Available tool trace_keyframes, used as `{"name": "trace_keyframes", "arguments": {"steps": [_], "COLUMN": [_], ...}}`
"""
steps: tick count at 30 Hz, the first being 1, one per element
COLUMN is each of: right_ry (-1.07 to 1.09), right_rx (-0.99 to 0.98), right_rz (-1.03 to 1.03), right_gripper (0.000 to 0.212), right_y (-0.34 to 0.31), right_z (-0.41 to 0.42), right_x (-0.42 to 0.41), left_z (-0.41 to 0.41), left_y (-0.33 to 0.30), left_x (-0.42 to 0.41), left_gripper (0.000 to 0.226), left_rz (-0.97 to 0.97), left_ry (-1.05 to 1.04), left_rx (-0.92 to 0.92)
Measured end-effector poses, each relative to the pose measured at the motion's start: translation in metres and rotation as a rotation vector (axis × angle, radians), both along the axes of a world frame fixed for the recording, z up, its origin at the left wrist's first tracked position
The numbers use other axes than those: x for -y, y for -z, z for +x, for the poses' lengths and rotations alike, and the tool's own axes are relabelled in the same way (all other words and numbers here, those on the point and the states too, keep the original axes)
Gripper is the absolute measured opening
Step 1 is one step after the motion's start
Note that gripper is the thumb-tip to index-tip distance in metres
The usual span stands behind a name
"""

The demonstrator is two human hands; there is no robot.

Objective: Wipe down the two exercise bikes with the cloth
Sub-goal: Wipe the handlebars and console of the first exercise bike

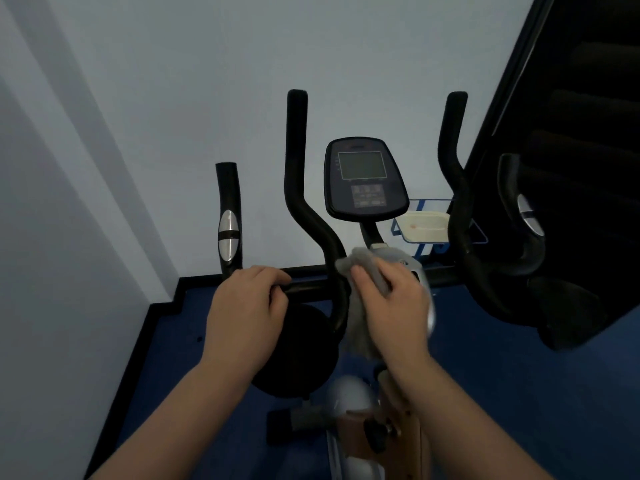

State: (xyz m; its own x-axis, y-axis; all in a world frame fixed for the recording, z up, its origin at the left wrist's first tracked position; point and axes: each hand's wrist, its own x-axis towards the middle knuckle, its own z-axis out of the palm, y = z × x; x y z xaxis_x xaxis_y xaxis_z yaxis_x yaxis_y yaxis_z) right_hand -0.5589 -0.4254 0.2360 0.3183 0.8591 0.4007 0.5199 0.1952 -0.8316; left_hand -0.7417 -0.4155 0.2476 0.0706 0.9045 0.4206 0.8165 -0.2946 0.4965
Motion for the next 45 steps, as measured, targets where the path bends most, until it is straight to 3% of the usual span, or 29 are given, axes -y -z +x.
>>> {"name": "trace_keyframes", "arguments": {"steps": [8, 12, 16, 23, 25, 28, 31, 35, 38, 45], "right_ry": [-0.116, -0.145, -0.074, -0.131, -0.036, 0.196, 0.189, 0.156, 0.203, 0.254], "right_rx": [-0.009, 0.077, 0.113, 0.08, 0.151, 0.472, 0.678, 0.641, 0.718, 0.722], "right_rz": [-0.007, 0.008, -0.081, -0.055, -0.025, 0.017, -0.18, -0.063, 0.031, -0.165], "right_gripper": [0.031, 0.024, 0.024, 0.027, 0.024, 0.023, 0.024, 0.017, 0.02, 0.019], "right_y": [0.036, 0.01, 0.004, 0.026, 0.011, -0.01, -0.009, 0.009, 0.015, 0.0], "right_z": [-0.013, 0.003, -0.007, 0.004, 0.017, 0.028, 0.021, 0.015, 0.031, 0.012], "right_x": [0.06, 0.03, 0.004, 0.053, 0.035, 0.001, -0.018, -0.001, 0.006, -0.02], "left_z": [-0.002, -0.001, 0.002, 0.018, 0.025, 0.025, 0.02, 0.02, 0.019, 0.02], "left_y": [0.003, 0.001, -0.002, -0.005, -0.005, -0.002, -0.001, -0.003, -0.005, -0.006], "left_x": [0.0, -0.001, 0.002, -0.01, -0.011, -0.011, -0.008, -0.007, -0.007, -0.006], "left_gripper": [0.022, 0.022, 0.018, 0.021, 0.021, 0.026, 0.027, 0.029, 0.026, 0.026], "left_rz": [-0.005, -0.009, 0.018, 0.039, 0.045, 0.028, -0.004, -0.035, -0.035, -0.044], "left_ry": [-0.018, -0.029, -0.028, -0.022, -0.016, -0.002, -0.006, 0.008, 0.015, 0.011], "left_rx": [0.017, 0.001, -0.119, -0.362, -0.392, -0.4, -0.352, -0.321, -0.317, -0.326]}}
